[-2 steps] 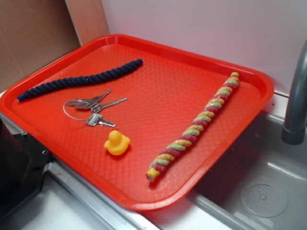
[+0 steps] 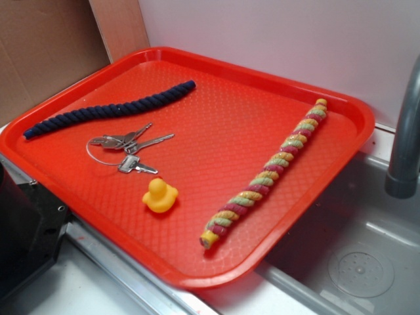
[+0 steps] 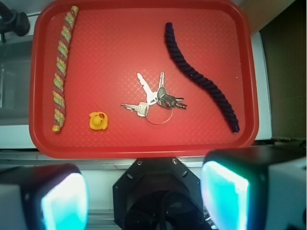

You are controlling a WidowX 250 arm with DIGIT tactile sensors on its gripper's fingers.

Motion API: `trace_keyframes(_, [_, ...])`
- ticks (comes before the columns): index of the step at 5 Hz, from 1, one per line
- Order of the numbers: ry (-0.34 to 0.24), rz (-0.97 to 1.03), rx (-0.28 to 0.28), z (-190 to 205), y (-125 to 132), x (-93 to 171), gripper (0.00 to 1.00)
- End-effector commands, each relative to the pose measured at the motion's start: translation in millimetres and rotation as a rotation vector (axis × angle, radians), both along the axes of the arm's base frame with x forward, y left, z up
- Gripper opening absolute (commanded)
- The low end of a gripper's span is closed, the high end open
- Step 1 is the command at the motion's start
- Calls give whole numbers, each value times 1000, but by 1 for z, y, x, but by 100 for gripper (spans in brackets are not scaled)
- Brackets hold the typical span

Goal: Grab the blue rope.

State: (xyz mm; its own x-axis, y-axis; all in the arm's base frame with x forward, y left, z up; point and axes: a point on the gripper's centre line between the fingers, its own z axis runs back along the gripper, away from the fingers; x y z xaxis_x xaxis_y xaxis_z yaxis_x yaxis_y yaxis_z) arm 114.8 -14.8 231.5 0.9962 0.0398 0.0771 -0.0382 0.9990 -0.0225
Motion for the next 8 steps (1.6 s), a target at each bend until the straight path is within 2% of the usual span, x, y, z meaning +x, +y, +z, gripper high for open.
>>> trace_keyframes(1, [-50, -69, 33, -3, 17, 10, 100])
trace_keyframes(2, [-69, -130, 35, -9, 32, 16, 100])
trace_keyframes(3, [-116, -292, 23, -25, 58, 28, 100])
trace_keyframes(4, [-162, -383, 43, -44, 75, 39, 100])
trace_keyframes(5, [-167, -475, 37, -67, 91, 56, 100])
trace_keyframes(6, [-146, -514, 77, -99, 108, 72, 100])
trace_keyframes(8, [-147, -585, 52, -149, 124, 98, 100])
